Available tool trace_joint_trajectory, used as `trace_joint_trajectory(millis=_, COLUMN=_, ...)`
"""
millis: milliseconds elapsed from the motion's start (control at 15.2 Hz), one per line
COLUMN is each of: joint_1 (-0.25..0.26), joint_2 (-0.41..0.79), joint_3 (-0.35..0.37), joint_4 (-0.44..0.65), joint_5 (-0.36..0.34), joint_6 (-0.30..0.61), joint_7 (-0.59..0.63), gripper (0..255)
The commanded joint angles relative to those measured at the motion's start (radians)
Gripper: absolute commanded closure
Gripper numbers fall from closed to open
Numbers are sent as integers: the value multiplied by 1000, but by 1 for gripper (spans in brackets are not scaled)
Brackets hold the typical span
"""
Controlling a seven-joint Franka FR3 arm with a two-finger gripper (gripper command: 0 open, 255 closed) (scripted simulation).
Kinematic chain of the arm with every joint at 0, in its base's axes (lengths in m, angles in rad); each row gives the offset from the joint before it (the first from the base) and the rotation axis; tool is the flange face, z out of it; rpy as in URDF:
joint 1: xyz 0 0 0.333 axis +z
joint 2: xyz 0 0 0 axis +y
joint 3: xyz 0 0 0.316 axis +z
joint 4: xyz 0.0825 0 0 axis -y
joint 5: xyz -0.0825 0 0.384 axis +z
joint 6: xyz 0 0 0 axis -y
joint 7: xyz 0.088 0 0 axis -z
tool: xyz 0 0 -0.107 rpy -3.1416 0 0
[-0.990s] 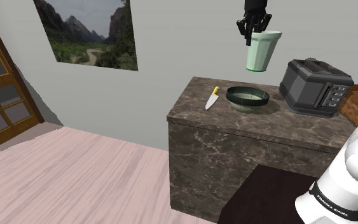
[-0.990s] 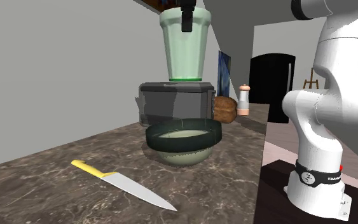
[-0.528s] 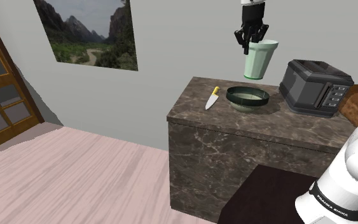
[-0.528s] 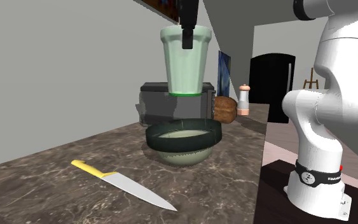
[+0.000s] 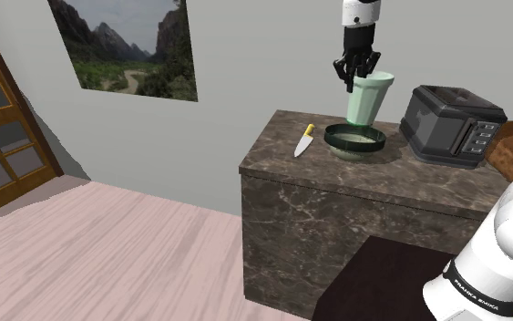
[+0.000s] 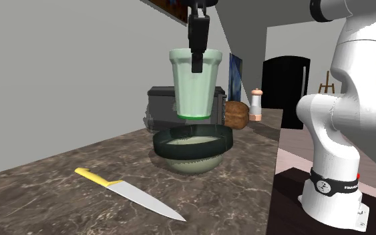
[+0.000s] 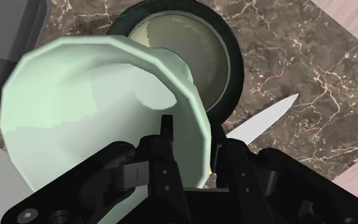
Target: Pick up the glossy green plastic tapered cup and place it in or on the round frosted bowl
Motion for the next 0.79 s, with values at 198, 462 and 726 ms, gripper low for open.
trace_joint_trajectory(millis=198, joint_1=0, joint_2=-9, joint_3=-2, joint_4=-77, joint_5=-1, joint_6=68, joint_7=12, gripper=255)
trace_joint_trajectory(millis=462, joint_1=0, joint_2=-11, joint_3=-2, joint_4=-95, joint_5=-2, joint_6=84, joint_7=14, gripper=255)
trace_joint_trajectory(millis=726, joint_1=0, joint_2=-11, joint_3=-2, joint_4=-95, joint_5=-2, joint_6=84, joint_7=14, gripper=255)
